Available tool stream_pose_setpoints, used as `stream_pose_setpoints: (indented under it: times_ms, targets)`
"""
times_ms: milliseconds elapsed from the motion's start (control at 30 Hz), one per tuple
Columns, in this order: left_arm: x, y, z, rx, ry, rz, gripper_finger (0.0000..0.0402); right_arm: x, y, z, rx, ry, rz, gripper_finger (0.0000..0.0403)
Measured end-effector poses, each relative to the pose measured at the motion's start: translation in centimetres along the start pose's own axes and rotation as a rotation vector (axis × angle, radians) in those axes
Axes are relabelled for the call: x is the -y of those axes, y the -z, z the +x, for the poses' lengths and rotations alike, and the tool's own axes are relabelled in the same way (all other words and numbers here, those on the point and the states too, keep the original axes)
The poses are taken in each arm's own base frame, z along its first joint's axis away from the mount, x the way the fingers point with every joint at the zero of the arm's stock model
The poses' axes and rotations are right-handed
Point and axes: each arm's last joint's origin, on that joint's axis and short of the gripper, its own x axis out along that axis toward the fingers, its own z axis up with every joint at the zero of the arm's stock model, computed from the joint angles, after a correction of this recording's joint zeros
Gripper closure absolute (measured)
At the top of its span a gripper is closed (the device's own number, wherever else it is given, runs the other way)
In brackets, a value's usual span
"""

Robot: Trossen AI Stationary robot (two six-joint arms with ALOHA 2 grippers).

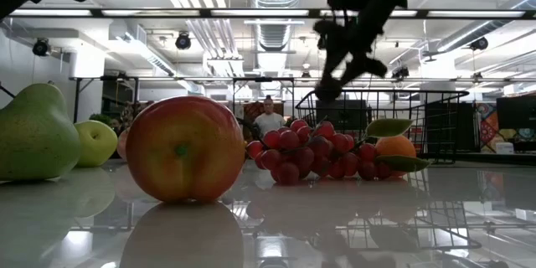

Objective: Build produce basket
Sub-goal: Put the black plum into the black basket, then put the green apple into the black basket

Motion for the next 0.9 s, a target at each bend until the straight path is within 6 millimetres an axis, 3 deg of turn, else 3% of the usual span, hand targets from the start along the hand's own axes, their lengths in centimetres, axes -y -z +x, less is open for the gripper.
stream_pose_setpoints:
  times_ms: [233, 433, 900]
  targets:
    - [0.0, 0.0, 0.0, -0.001, 0.000, -0.001, 0.0346, 1.7, 0.2, 4.4, -0.111, 0.071, 0.034, 0.0225]
    - [0.0, 0.0, 0.0, -0.001, 0.000, -0.001, 0.0346, 2.4, 0.5, 6.8, -0.142, 0.149, 0.036, 0.0225]
    - [0.0, 0.0, 0.0, -0.001, 0.001, -0.002, 0.0346, 2.6, 0.1, 7.7, -0.093, 0.199, 0.020, 0.0174]
